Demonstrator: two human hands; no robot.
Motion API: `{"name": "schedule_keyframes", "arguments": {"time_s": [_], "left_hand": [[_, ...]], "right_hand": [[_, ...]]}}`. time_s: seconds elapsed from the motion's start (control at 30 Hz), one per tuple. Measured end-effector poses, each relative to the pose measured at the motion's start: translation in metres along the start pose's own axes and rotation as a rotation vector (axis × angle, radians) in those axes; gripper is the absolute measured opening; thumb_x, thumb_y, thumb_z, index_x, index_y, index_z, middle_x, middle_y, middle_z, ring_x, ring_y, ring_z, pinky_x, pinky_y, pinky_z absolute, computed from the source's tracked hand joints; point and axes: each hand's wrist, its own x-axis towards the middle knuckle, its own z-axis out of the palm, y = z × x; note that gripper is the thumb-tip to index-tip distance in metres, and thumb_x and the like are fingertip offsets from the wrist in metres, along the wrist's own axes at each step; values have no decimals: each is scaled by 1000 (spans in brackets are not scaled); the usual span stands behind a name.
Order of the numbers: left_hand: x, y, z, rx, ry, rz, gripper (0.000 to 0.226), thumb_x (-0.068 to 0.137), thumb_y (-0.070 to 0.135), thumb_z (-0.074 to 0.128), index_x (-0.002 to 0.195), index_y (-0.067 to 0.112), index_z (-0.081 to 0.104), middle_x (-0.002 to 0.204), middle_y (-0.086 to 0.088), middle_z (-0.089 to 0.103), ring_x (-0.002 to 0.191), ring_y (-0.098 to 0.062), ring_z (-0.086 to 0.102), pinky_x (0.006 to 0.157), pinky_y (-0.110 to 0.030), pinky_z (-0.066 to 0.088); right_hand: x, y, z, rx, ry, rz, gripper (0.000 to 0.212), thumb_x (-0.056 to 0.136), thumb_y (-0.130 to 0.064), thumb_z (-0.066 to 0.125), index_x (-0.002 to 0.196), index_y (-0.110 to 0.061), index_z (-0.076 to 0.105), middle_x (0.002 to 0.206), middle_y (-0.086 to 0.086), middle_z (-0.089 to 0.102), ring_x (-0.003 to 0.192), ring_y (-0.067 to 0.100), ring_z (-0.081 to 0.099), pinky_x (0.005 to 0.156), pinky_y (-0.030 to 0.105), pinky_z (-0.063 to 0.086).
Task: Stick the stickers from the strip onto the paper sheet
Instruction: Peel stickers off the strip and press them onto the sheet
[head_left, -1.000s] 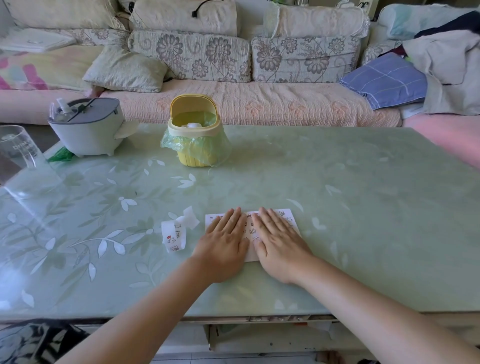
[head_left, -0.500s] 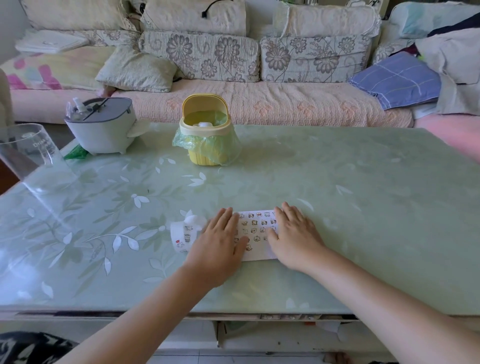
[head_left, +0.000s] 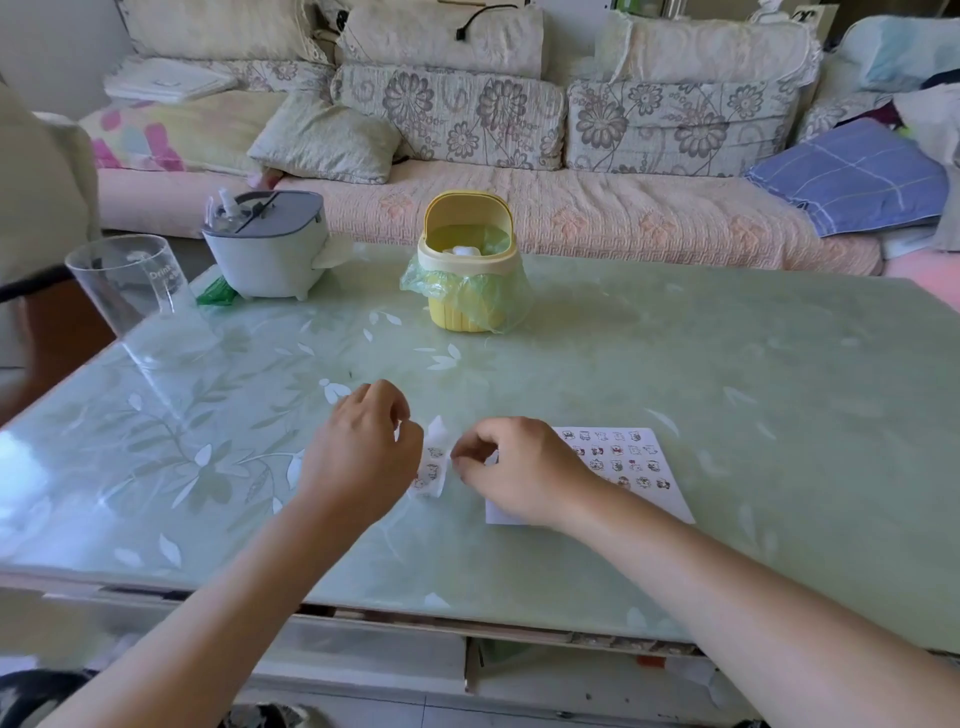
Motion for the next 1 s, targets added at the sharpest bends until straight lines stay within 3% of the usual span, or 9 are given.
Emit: {"name": "schedule_keyframes", "arguments": {"time_s": [0.17,0.33,0.43,0.53,0.67,0.87,1.0], "left_hand": [[-2,-12,-11,107,-228,-223,21,91,42,43,91,23,53,93,6,55,88,-21,53,69,-33,37],[-4,-16,-6,-54,-351,-254,21,87,47,57,85,26,59,77,10,61,68,-8,55,55,-26,37],[-1,-16,-3,-167,-337,-267,14,88,37,65,84,23,62,73,8,61,61,-7,53,50,-21,35],[6,-18,-3,-357,-295,-310,20,89,30,63,77,14,65,74,-8,66,59,-15,53,57,-26,40],[13,-16,-5,-464,-250,-312,30,93,30,59,73,8,67,56,5,61,50,-10,48,47,-18,37],[20,-6,-10,-616,-279,-315,35,97,38,52,83,12,71,75,3,72,56,-11,56,56,-21,40],[24,-3,-11,-701,-286,-342,23,94,30,58,86,12,72,80,2,74,58,-10,57,48,-13,37]], "right_hand": [[12,-7,13,17,18,32,15,80,-44,71,83,-30,72,81,-14,70,83,7,65,83,34,55],[19,-10,19,64,-7,65,18,74,-45,80,83,-32,70,80,-13,68,79,4,64,77,25,53],[22,-13,22,122,-16,80,12,79,-40,78,82,-29,72,75,-15,67,68,-1,59,65,19,46],[25,-17,17,235,-38,123,7,87,-31,73,88,-25,75,70,-16,64,56,-1,55,59,17,43],[28,-23,7,358,-51,177,10,93,-27,68,96,-19,73,76,-8,68,55,8,57,45,17,40],[37,-26,-2,558,-29,210,5,90,-24,73,88,-19,74,84,-5,75,54,12,59,48,25,35],[40,-25,-6,628,35,217,6,87,-23,77,87,-18,75,80,-5,76,51,13,57,45,24,34]]}}
